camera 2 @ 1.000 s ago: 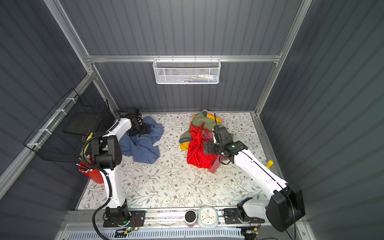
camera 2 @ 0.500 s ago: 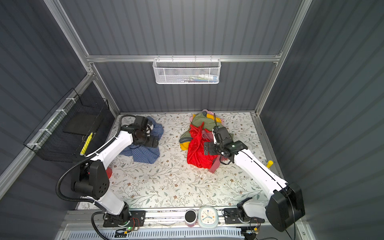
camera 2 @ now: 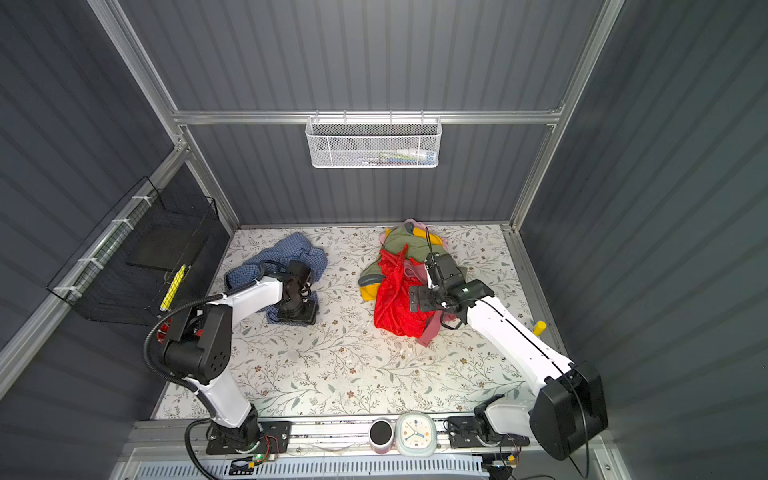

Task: Pick out a specific cloth from the pile

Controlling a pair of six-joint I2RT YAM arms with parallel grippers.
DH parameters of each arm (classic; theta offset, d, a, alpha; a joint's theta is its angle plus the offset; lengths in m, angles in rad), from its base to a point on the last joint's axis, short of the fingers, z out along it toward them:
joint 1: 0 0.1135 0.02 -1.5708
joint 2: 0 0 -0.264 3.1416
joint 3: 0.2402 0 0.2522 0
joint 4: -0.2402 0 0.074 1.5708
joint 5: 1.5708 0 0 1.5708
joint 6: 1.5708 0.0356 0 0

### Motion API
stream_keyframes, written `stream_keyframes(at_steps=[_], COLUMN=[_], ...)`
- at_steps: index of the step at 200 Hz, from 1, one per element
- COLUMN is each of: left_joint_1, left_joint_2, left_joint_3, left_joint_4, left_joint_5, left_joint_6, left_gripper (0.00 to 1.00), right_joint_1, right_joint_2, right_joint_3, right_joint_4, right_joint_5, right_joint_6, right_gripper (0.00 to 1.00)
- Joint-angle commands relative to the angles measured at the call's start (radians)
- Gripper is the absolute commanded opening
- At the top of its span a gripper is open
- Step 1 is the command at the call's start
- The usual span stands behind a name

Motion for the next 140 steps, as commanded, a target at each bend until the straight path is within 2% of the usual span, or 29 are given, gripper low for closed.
stream_keyframes(at_steps=[1, 25, 56, 60, 96, 140], left_joint_1=[0.0, 0.0, 0.002, 0.005, 0.072, 0.166], left_joint_2=[0.005, -0.036, -0.091, -0.092, -0.048, 0.048], left_joint_3=[0.056, 0.122, 0.269, 0.322, 0.516, 0.593], left_joint_4=[0.016, -0.014, -0.067, -0.074, -0.1, -0.022], left_joint_5=[0.0, -0.028, -0.089, -0.097, -0.108, -0.145], left_joint_6=[0.012, 0.018, 0.037, 0.038, 0.053, 0.059], left_gripper=[0.27, 0.0, 0.0, 0.0, 0.0, 0.0], right_joint_1=[-0.004, -0.006, -0.006, -0.006, -0.006, -0.006], right_joint_2=[-0.017, -0.029, -0.025, -0.025, -0.028, -0.04], right_joint_3=[0.018, 0.009, 0.013, 0.015, 0.012, 0.001], right_joint_4=[-0.032, -0.029, -0.027, -0.025, -0.026, -0.034], right_joint_5=[0.03, 0.037, 0.031, 0.031, 0.031, 0.048], right_joint_6=[-0.018, -0.019, -0.022, -0.022, -0.021, -0.021], right_gripper=[0.99, 0.99, 0.99, 0.99, 0.99, 0.99])
